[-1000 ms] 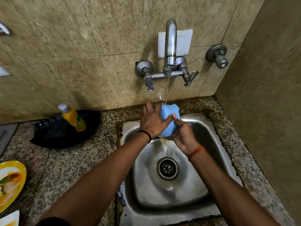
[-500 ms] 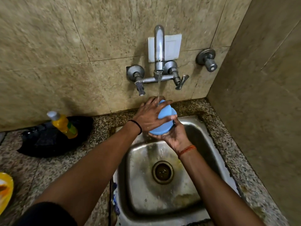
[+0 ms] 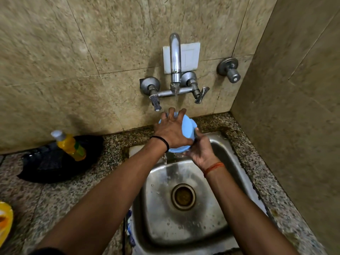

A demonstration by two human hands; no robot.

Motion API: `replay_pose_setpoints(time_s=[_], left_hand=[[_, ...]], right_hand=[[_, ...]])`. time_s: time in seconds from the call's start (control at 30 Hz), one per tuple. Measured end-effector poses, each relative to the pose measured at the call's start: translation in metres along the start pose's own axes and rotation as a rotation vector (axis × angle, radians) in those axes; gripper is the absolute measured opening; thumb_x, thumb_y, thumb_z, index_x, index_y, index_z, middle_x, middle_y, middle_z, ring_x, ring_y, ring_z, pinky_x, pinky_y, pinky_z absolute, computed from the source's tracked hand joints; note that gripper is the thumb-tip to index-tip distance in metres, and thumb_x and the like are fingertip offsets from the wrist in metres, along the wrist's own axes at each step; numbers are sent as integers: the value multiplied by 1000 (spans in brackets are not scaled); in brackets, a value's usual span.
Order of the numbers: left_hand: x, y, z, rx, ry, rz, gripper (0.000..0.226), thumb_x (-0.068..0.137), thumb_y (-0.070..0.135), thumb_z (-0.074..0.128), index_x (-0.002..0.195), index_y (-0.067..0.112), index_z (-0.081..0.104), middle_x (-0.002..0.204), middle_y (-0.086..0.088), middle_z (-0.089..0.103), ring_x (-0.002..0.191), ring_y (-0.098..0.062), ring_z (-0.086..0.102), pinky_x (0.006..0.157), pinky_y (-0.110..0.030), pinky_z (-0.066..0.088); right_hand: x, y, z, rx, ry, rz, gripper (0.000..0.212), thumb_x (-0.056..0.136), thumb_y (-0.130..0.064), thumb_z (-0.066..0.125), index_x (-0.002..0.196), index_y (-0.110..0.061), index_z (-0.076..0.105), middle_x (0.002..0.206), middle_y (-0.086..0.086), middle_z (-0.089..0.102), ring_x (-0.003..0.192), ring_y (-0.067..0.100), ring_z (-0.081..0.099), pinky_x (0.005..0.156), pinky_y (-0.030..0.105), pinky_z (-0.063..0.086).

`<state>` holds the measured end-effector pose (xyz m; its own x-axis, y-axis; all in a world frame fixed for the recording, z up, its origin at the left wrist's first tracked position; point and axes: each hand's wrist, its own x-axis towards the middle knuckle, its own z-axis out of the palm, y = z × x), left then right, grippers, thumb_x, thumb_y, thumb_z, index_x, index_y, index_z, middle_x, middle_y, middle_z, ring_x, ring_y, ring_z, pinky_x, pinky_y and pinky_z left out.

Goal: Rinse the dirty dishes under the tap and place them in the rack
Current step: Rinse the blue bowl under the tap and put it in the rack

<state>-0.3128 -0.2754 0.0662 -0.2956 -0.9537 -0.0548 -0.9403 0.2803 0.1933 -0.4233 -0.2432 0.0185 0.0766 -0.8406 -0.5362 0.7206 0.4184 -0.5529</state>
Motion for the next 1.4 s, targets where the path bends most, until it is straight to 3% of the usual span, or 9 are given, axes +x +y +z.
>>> replay_pose_setpoints(time_s=[0.1, 0.2, 0.37, 0.53, 0.63, 0.77, 1.0, 1.23, 1.4], left_hand=[[-4, -3, 0, 89, -16, 24, 106, 59, 63, 73, 146, 34, 20, 143, -7, 23, 131, -33, 26, 95, -53, 43], [-8, -7, 3, 105, -62, 8, 101, 58, 62, 74, 143, 35, 26, 143, -6, 25, 131, -32, 25, 92, -54, 44], [-12, -6, 4, 147, -79, 14, 98, 60, 64, 72, 143, 33, 29, 146, -6, 26, 132, -31, 24, 95, -54, 42], [-16, -6, 3, 131, -94, 22, 100, 62, 64, 71, 145, 35, 24, 145, -7, 27, 132, -32, 25, 98, -53, 39], [-19, -5, 5, 155, -102, 29, 100, 63, 65, 70, 146, 35, 22, 146, -8, 25, 131, -33, 26, 97, -51, 39], [-20, -8, 14, 149, -114, 23, 101, 61, 67, 69, 145, 32, 25, 147, -9, 27, 129, -33, 29, 100, -50, 38], [-30, -8, 31, 177, -165, 56, 100, 64, 68, 66, 147, 22, 32, 155, -13, 29, 139, -34, 31, 114, -44, 28], [-30, -13, 36, -52, -132, 25, 85, 62, 68, 70, 129, 19, 51, 132, -7, 55, 117, -26, 49, 97, -33, 41], [-32, -29, 27, -999, -185, -251, 74, 55, 56, 73, 119, 23, 56, 113, -5, 62, 96, -20, 61, 78, -29, 52]], right_hand=[[2, -26, 10, -507, 307, -409, 34, 91, -7, 49, 125, -5, 54, 116, 15, 61, 96, 20, 58, 84, 35, 51], [8, -61, 28, -650, 242, -647, 54, 92, -24, 58, 141, -8, 41, 134, 10, 55, 120, 19, 54, 106, 38, 43], [28, -89, 48, -988, 381, -744, 56, 79, -62, 48, 84, -11, 72, 84, 9, 73, 84, 28, 69, 81, 48, 56], [31, -90, 54, -605, 284, -515, 44, 97, -41, 46, 74, -7, 61, 80, 18, 71, 72, 32, 70, 74, 45, 60], [17, -79, 54, -432, 188, -433, 29, 101, -22, 45, 90, 2, 57, 80, 18, 65, 68, 26, 66, 59, 29, 59], [-4, -48, 48, -238, -19, -221, 17, 98, 3, 35, 105, 5, 51, 99, 25, 60, 84, 30, 66, 68, 26, 59], [-34, -23, 51, -343, -357, 54, 23, 92, 14, 43, 108, 14, 59, 86, 20, 72, 77, 22, 74, 71, 21, 59], [-13, -23, 67, -710, -116, -194, 24, 93, -15, 60, 73, -4, 64, 61, 9, 65, 44, 14, 58, 43, 20, 50], [-12, -21, 36, -1136, -240, -652, 22, 96, -13, 53, 108, -3, 69, 102, 3, 71, 96, 9, 65, 87, 20, 51]])
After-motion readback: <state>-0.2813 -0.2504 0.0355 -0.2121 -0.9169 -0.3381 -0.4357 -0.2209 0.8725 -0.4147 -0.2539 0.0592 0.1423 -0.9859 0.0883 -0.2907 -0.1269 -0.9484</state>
